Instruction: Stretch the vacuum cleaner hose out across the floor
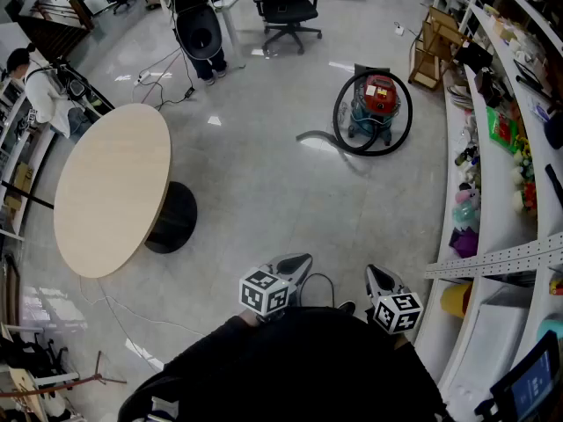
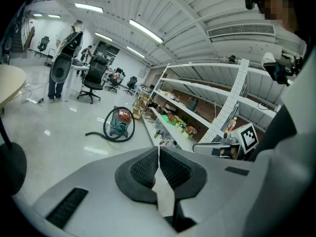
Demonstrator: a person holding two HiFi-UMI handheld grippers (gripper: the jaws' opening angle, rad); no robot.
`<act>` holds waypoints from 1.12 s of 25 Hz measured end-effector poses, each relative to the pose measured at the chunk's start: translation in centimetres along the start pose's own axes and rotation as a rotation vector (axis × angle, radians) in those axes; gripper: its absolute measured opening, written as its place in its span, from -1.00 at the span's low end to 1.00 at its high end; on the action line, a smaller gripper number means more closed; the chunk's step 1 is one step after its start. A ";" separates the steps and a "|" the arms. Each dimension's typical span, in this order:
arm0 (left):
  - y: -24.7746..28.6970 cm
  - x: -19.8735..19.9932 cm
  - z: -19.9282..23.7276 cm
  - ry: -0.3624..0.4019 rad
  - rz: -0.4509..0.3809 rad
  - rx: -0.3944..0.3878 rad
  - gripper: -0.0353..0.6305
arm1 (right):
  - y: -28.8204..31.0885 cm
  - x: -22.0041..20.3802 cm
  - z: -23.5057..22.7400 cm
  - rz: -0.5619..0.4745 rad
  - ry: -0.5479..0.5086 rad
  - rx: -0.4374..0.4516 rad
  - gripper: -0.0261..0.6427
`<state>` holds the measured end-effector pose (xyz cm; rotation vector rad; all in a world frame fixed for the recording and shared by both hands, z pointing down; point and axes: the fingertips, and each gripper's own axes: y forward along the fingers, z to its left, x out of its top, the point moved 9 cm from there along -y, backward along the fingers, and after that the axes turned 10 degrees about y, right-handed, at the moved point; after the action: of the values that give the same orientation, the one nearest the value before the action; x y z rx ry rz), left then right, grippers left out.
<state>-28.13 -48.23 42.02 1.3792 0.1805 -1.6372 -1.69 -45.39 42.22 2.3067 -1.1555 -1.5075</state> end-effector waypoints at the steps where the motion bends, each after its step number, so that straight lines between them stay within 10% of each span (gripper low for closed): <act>1: 0.1 0.1 -0.2 0.003 0.000 0.001 -0.82 | -0.2 0.0 -0.2 -0.004 0.003 -0.001 -0.88; 28: 8.4 0.0 -9.9 0.008 0.051 0.066 -0.82 | -6.6 -1.4 -10.8 0.030 0.017 0.032 -0.88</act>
<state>-15.29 -46.40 42.18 1.4292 0.0957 -1.6079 10.42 -42.79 45.13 2.3077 -1.2132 -1.4665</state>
